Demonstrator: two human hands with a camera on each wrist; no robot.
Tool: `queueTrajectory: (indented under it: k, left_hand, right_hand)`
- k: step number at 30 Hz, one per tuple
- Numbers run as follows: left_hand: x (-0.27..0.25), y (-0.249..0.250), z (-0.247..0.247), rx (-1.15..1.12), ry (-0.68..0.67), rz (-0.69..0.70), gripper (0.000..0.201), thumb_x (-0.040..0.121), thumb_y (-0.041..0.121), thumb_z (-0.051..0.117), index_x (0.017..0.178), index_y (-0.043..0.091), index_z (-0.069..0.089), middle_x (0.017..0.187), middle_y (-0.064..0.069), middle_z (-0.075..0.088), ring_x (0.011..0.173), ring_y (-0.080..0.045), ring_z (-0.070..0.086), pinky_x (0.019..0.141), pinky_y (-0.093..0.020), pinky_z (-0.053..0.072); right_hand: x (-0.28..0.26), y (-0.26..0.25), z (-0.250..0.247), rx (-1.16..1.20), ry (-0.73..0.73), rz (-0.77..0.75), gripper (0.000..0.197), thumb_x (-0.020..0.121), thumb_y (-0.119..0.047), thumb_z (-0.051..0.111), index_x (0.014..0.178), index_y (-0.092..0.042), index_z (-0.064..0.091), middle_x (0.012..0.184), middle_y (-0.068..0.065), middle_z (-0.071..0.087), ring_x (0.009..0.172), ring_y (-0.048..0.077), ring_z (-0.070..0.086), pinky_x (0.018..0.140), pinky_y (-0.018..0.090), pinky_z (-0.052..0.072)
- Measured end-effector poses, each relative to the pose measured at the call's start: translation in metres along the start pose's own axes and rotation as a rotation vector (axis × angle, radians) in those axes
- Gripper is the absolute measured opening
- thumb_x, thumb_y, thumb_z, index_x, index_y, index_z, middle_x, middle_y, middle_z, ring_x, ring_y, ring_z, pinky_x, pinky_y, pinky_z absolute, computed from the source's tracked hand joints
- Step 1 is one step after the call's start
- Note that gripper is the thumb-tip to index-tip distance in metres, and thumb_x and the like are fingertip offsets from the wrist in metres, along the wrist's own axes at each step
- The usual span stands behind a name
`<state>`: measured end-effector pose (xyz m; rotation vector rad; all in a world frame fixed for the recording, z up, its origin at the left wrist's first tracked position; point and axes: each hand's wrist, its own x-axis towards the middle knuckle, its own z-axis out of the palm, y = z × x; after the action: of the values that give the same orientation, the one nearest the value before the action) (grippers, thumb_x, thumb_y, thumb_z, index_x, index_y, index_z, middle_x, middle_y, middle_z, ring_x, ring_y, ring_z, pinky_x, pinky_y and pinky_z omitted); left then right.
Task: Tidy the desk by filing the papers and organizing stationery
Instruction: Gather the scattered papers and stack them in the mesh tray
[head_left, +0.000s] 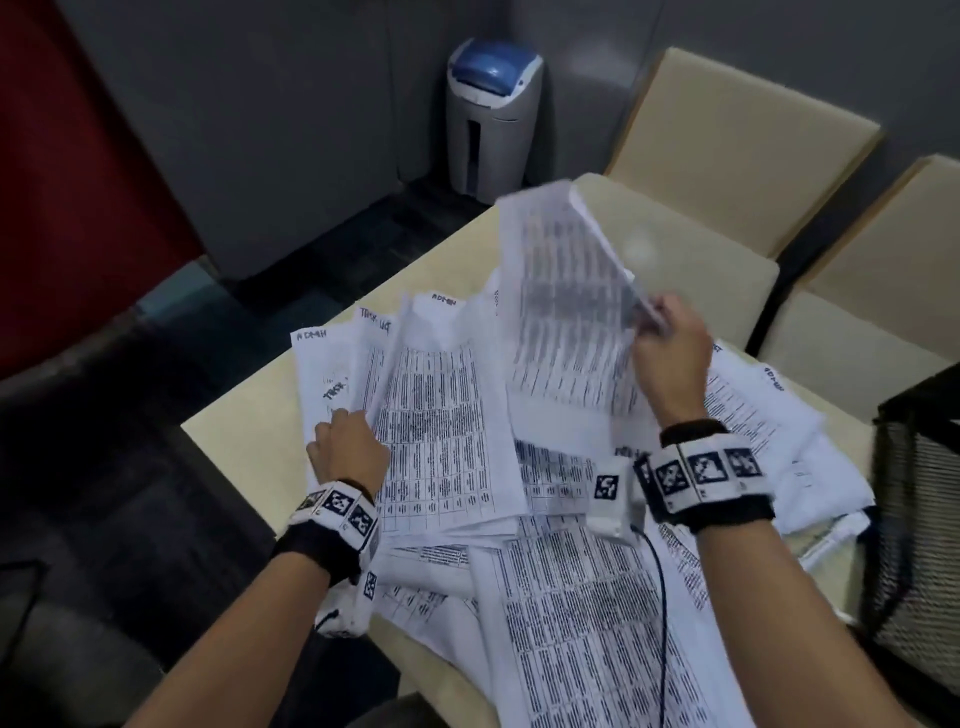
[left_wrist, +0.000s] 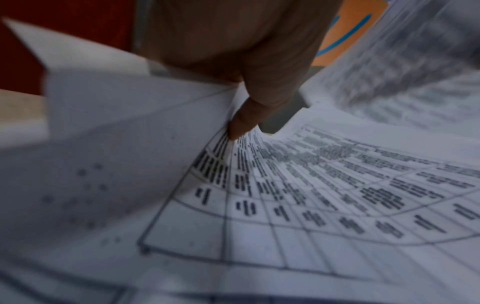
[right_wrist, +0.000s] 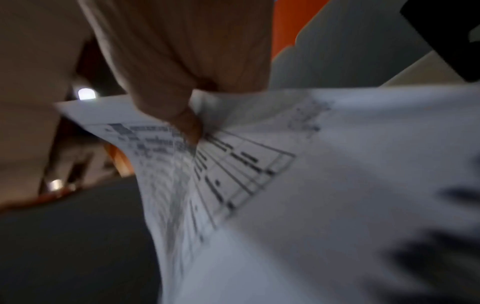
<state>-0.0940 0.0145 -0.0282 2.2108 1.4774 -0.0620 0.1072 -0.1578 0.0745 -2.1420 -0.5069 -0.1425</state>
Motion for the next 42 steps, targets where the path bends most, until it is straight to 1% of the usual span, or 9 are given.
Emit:
queueTrajectory:
  k: [5, 7, 11, 16, 23, 33, 36, 39, 42]
  left_hand:
    - [0.002, -0.005, 0.001, -0.355, -0.067, 0.083, 0.069, 0.085, -0.007, 0.044, 0.146, 0.017, 0.021, 0.084, -0.015, 0.055, 0.069, -0.029, 0.053, 0.06, -0.032, 0.039]
    - [0.003, -0.005, 0.001, -0.489, -0.121, 0.099, 0.078, 0.086, -0.006, 0.048, 0.148, 0.019, 0.007, 0.075, -0.013, 0.055, 0.064, -0.029, 0.054, 0.062, -0.036, 0.044]
    - [-0.001, 0.009, -0.006, -0.651, -0.286, 0.096, 0.059, 0.092, 0.026, 0.053, 0.144, 0.014, 0.028, 0.144, -0.01, 0.043, 0.129, -0.029, 0.046, 0.108, -0.041, 0.037]
    - [-0.01, 0.031, -0.015, -0.914, -0.621, -0.049, 0.08, 0.081, 0.076, 0.025, 0.137, 0.021, 0.04, 0.146, 0.0, 0.041, 0.127, -0.02, 0.05, 0.106, -0.043, 0.039]
    - [0.008, 0.048, -0.003, -0.678, -0.273, 0.013, 0.02, 0.091, 0.014, 0.053, 0.102, -0.002, 0.057, 0.093, -0.015, 0.055, 0.086, -0.024, 0.052, 0.075, -0.03, 0.04]
    - [0.024, 0.088, 0.006, -0.515, -0.349, 0.03, 0.036, 0.093, 0.014, 0.047, 0.123, -0.007, 0.048, 0.093, -0.015, 0.054, 0.085, -0.026, 0.051, 0.058, -0.024, 0.039]
    - [0.015, 0.103, 0.017, -0.497, -0.49, 0.035, 0.043, 0.096, 0.021, 0.044, 0.129, -0.007, 0.042, 0.08, -0.01, 0.053, 0.069, -0.023, 0.049, 0.058, -0.024, 0.04]
    - [0.011, 0.114, 0.026, -0.696, -0.533, 0.009, 0.072, 0.092, 0.056, 0.033, 0.14, 0.003, 0.031, 0.131, -0.019, 0.049, 0.116, -0.029, 0.051, 0.098, -0.042, 0.041]
    - [0.01, 0.115, 0.022, -0.749, -0.52, 0.016, 0.081, 0.061, 0.089, 0.027, 0.1, 0.022, 0.051, 0.073, 0.003, 0.038, 0.065, -0.003, 0.037, 0.073, -0.035, 0.042]
  right_hand:
    - [0.026, -0.013, -0.038, 0.445, 0.499, 0.136, 0.019, 0.089, -0.008, 0.052, 0.107, -0.002, 0.056, 0.104, 0.009, 0.06, 0.094, 0.015, 0.055, 0.087, 0.021, 0.047]
    - [0.015, -0.008, -0.018, 0.479, 0.36, 0.226, 0.019, 0.09, -0.002, 0.049, 0.107, -0.003, 0.057, 0.102, 0.008, 0.06, 0.092, 0.015, 0.055, 0.076, 0.012, 0.05]
    - [-0.038, 0.018, 0.04, 0.154, -0.171, 0.36, 0.02, 0.093, -0.001, 0.043, 0.105, 0.001, 0.059, 0.084, 0.01, 0.054, 0.063, 0.019, 0.05, 0.037, 0.003, 0.033]
    - [-0.077, 0.057, 0.079, -0.176, -0.464, 0.266, 0.022, 0.094, -0.005, 0.042, 0.111, 0.003, 0.054, 0.088, 0.015, 0.061, 0.07, 0.026, 0.057, 0.065, 0.04, 0.055]
    - [-0.067, 0.093, 0.031, -0.682, -0.595, 0.279, 0.084, 0.073, -0.015, 0.063, 0.143, -0.011, 0.017, 0.155, 0.013, 0.013, 0.142, 0.04, 0.006, 0.112, 0.063, 0.001]
    - [-0.041, 0.127, -0.019, -0.419, -0.274, 0.241, 0.045, 0.084, 0.011, 0.041, 0.125, 0.0, 0.055, 0.116, 0.026, 0.064, 0.104, 0.037, 0.062, 0.087, 0.034, 0.046]
    - [-0.071, 0.082, -0.004, -0.177, -0.649, 0.169, 0.042, 0.093, 0.005, 0.04, 0.133, -0.005, 0.048, 0.135, 0.019, 0.053, 0.107, 0.03, 0.061, 0.09, 0.029, 0.046]
    - [-0.088, 0.055, 0.004, -0.135, -1.152, 0.048, 0.051, 0.093, -0.019, 0.053, 0.141, -0.016, 0.037, 0.15, 0.009, 0.035, 0.123, 0.026, 0.05, 0.105, 0.039, 0.037]
    - [-0.071, 0.066, -0.006, -0.046, -1.137, 0.224, 0.049, 0.091, -0.042, 0.049, 0.135, -0.02, 0.046, 0.146, 0.003, 0.041, 0.129, 0.018, 0.043, 0.112, 0.041, 0.028]
